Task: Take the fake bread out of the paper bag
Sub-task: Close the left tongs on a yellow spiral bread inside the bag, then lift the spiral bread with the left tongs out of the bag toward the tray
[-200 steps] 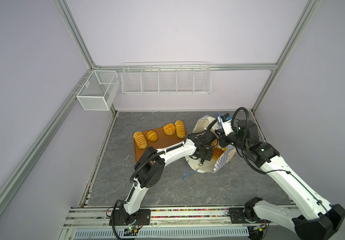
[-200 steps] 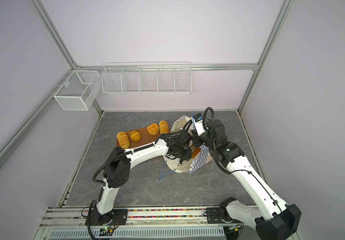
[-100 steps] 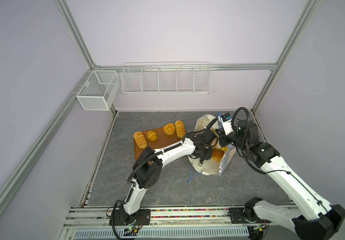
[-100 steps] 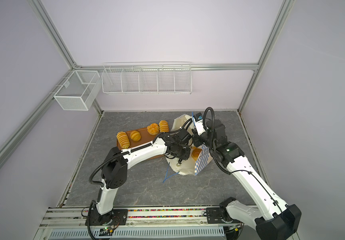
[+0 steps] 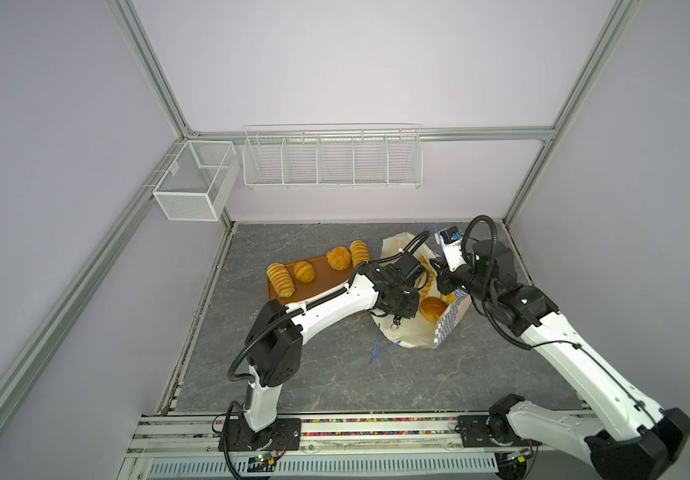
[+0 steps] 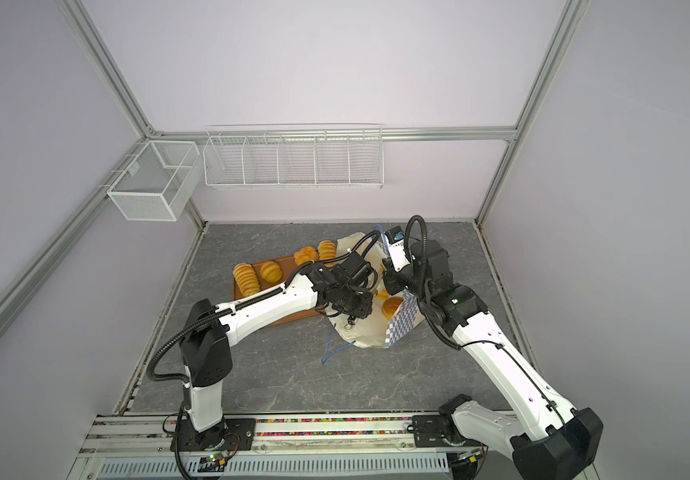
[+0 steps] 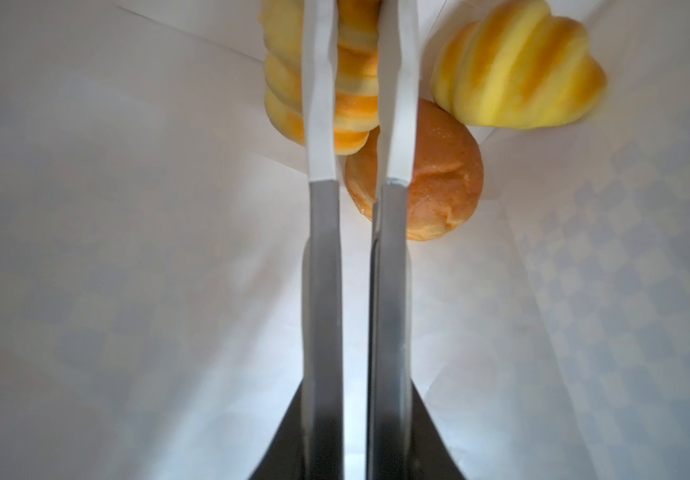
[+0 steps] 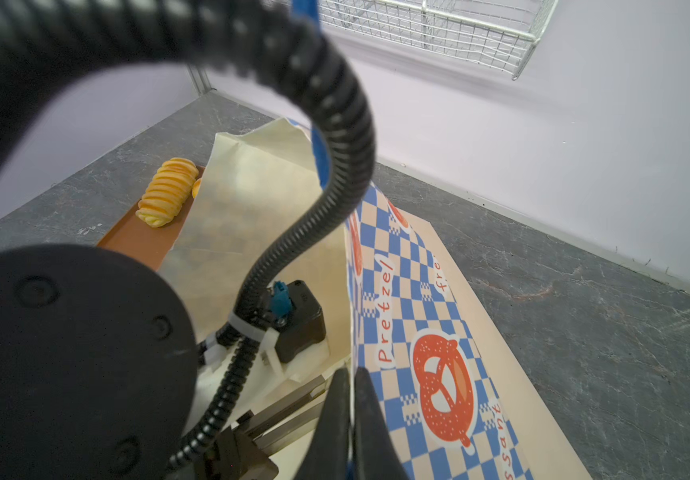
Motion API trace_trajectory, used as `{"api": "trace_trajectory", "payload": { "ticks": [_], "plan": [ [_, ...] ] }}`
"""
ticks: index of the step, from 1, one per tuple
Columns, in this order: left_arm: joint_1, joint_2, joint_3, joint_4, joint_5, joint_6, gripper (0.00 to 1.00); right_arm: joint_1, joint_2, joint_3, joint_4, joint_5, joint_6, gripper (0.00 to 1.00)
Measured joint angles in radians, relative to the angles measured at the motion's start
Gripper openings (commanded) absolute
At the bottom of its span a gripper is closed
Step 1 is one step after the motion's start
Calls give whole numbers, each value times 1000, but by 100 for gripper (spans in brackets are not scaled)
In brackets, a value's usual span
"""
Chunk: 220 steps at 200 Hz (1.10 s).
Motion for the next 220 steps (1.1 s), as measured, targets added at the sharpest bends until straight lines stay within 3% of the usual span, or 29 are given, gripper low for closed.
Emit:
{"api": "trace_trajectory", "payload": {
  "ticks": [141, 220],
  "plan": [
    [-50, -305, -214, -24, 23, -23, 0, 1, 42, 13, 1, 97, 53, 7],
    [-65, -481, -355, 20, -22, -52, 0, 0, 42, 25, -10, 146, 61, 7]
  ]
}}
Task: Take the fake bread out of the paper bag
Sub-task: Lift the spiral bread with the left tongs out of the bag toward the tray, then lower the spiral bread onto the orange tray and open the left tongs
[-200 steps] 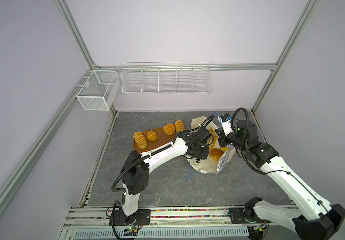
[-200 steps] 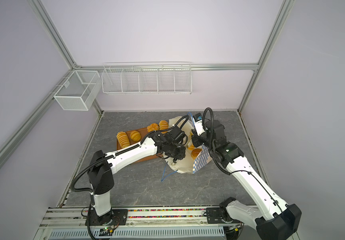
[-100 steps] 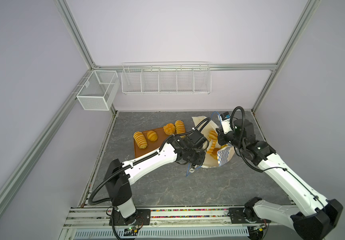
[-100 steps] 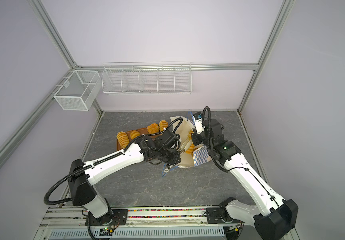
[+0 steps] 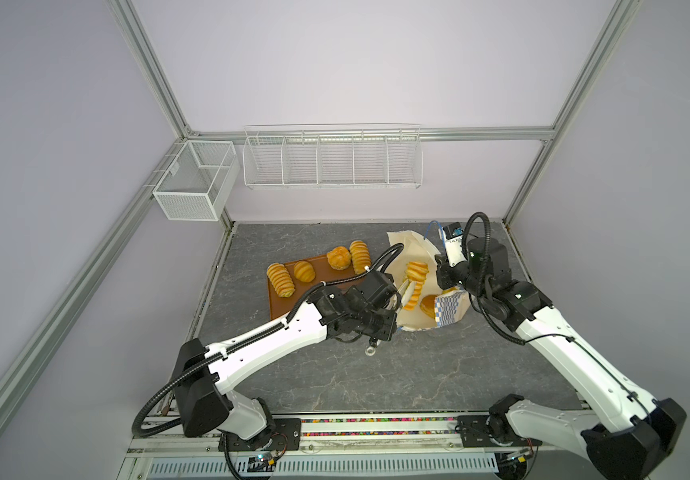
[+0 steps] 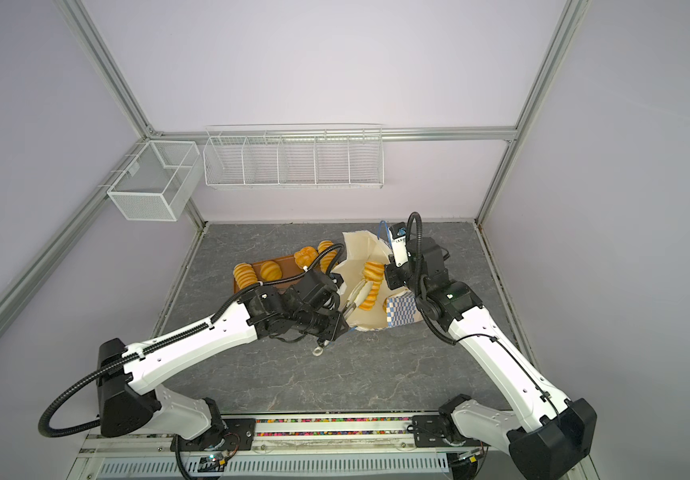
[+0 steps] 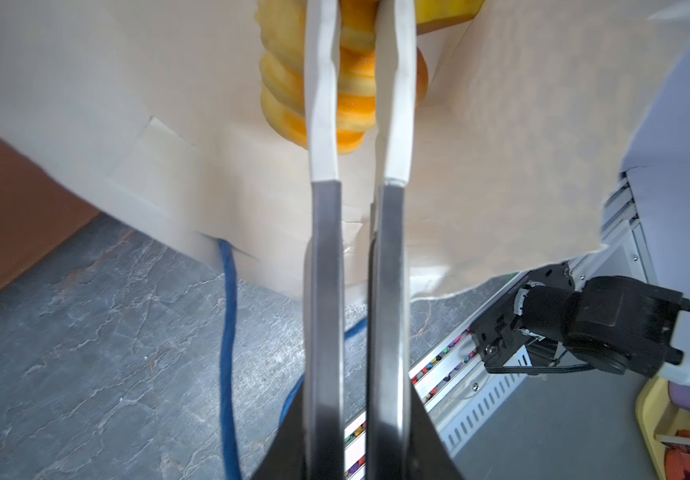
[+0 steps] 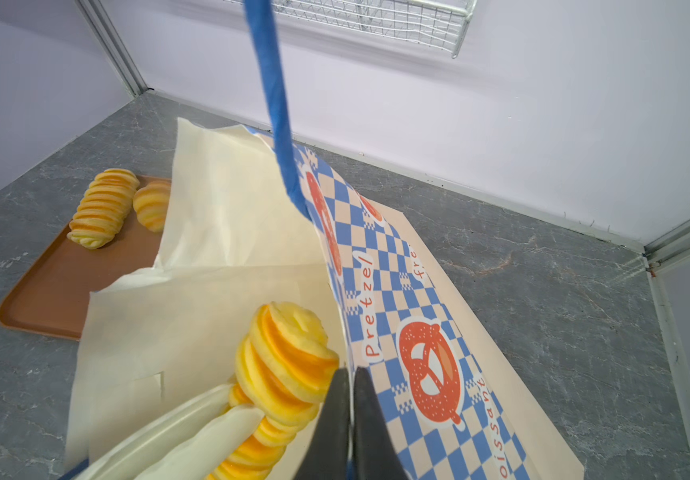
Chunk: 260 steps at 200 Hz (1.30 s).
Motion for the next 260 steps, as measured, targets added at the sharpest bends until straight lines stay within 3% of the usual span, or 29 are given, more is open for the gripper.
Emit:
{"api": "trace_trajectory", "payload": {
  "ticks": [81, 136, 176, 201, 234, 260],
  "plan": [
    [0, -169, -12, 57, -44, 71, 0, -21, 1, 20, -37, 37, 25, 7],
    [27, -287, -11, 39, -137, 113, 0, -30, 6, 20, -37, 36, 26, 7],
    [165, -356, -11, -48, -182, 109, 0, -39, 6, 20, -36, 35, 26, 7],
    [339, -362, -11, -130, -129, 106, 0, -41, 6, 20, -36, 32, 26, 7],
    [562, -309, -11, -243, -45, 148, 0, -42, 6, 20, -36, 24, 26, 7],
    [657, -203, -11, -308, 0, 200, 0, -47, 6, 20, -36, 13, 26, 7]
  ]
}}
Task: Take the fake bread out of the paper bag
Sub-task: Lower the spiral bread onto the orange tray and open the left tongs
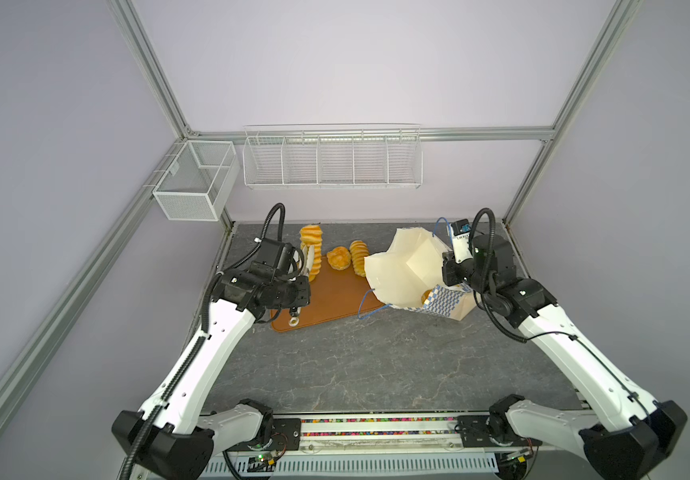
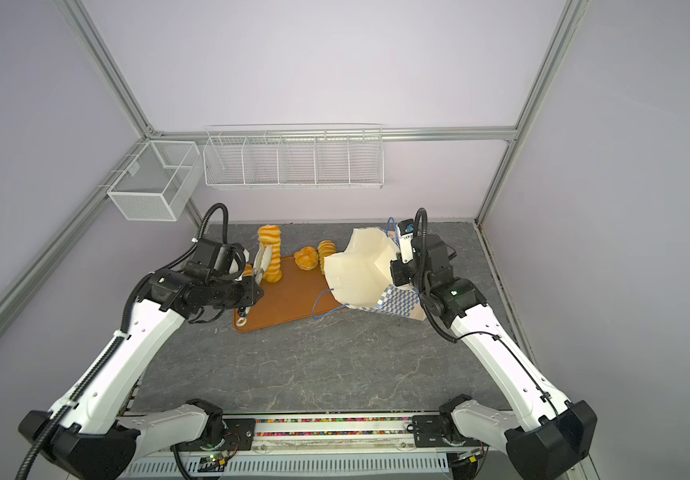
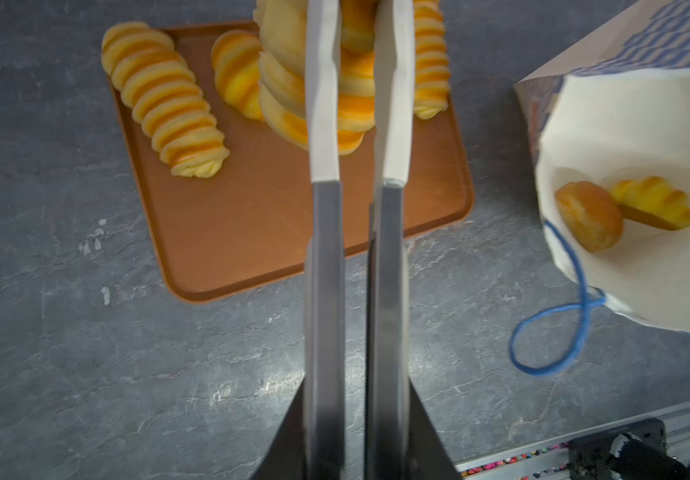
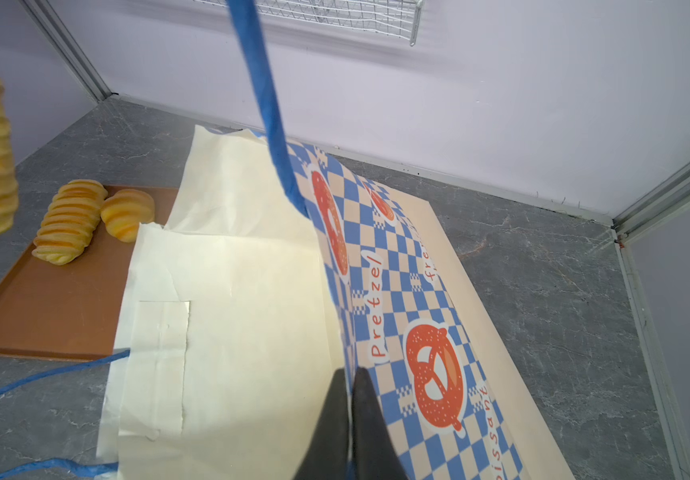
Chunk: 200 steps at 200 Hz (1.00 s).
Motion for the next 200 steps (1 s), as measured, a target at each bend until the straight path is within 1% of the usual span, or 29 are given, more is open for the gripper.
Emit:
{"api": "trace_trajectory", "payload": {
  "ticks": [29, 48, 84, 153, 200],
  "plan": [
    [18, 124, 0, -26, 14, 22, 0, -8, -2, -6, 0, -6, 0, 7],
    [19, 208, 14, -33, 45, 19, 0, -12, -5, -13, 1, -8, 0, 7],
    [19, 328, 32, 9, 89, -33, 0, -23, -15, -32, 9, -11, -1, 7],
    [24, 428, 41, 100, 143, -140, 0, -44, -39, -65, 37, -31, -14, 7],
    [39, 447, 41, 150, 157, -203, 0, -53, -40, -75, 47, -49, -23, 7]
  ]
}}
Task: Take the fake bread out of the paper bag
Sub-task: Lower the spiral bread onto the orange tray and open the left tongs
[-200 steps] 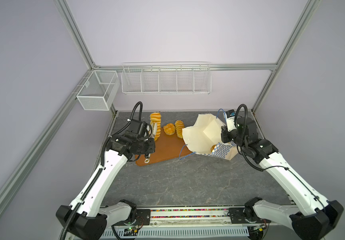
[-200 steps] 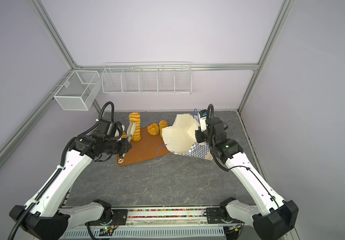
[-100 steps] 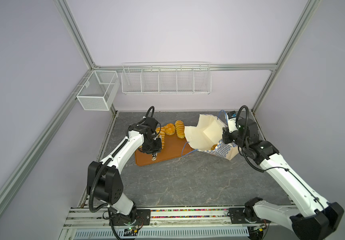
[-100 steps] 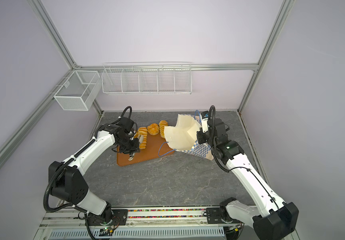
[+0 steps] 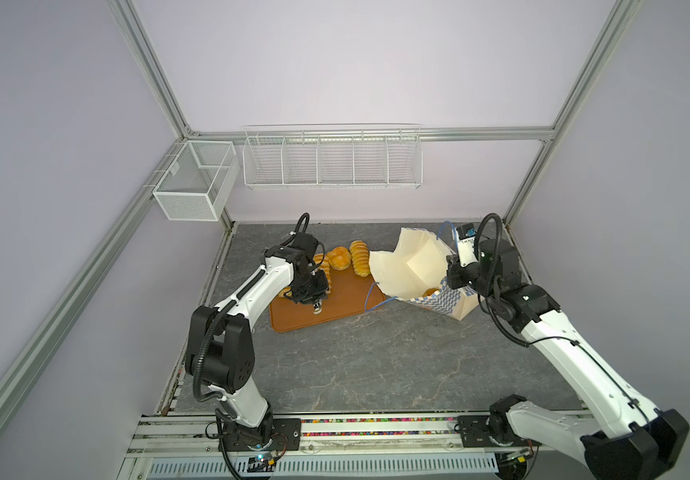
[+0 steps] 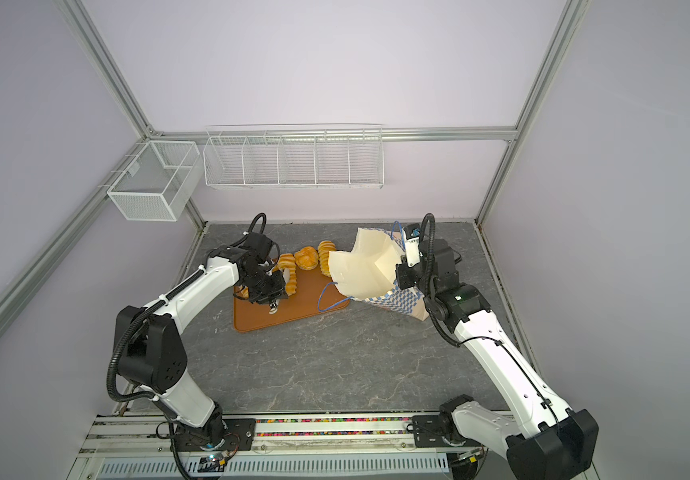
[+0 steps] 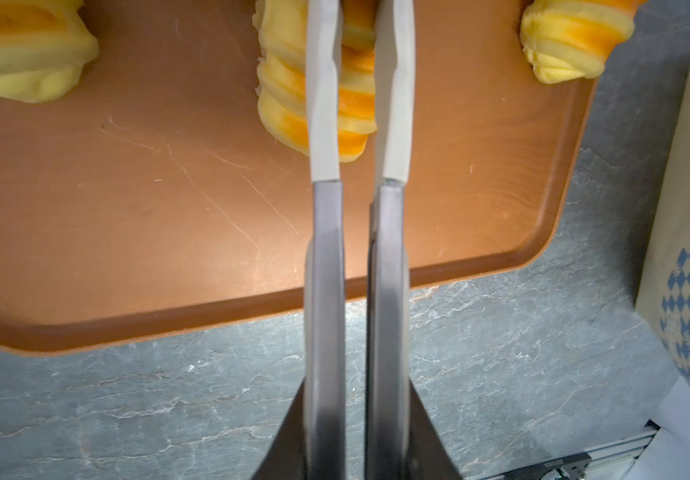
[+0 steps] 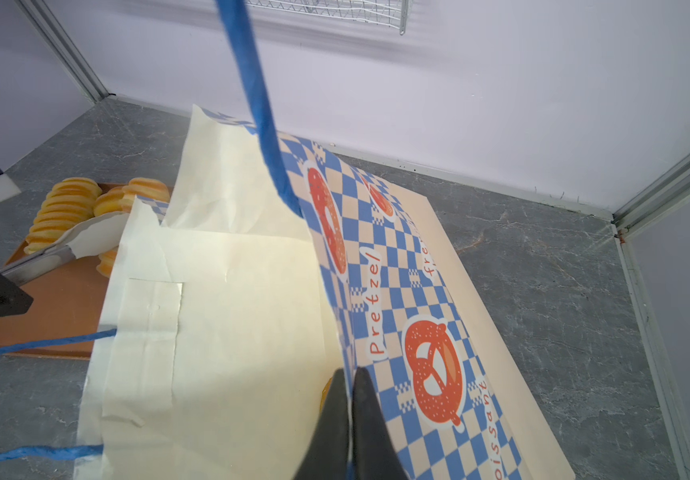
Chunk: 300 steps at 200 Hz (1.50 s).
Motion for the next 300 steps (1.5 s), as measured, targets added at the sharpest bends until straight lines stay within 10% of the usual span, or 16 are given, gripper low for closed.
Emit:
{"api": "trace_trajectory", "payload": {
  "ticks": [155, 300],
  "plan": [
    [26, 42, 1, 58, 53, -21, 37, -21, 0, -6, 15, -17, 0, 7],
    [27, -14, 55, -23, 53, 25, 38, -21, 2, -3, 10, -29, 0, 7]
  ]
}}
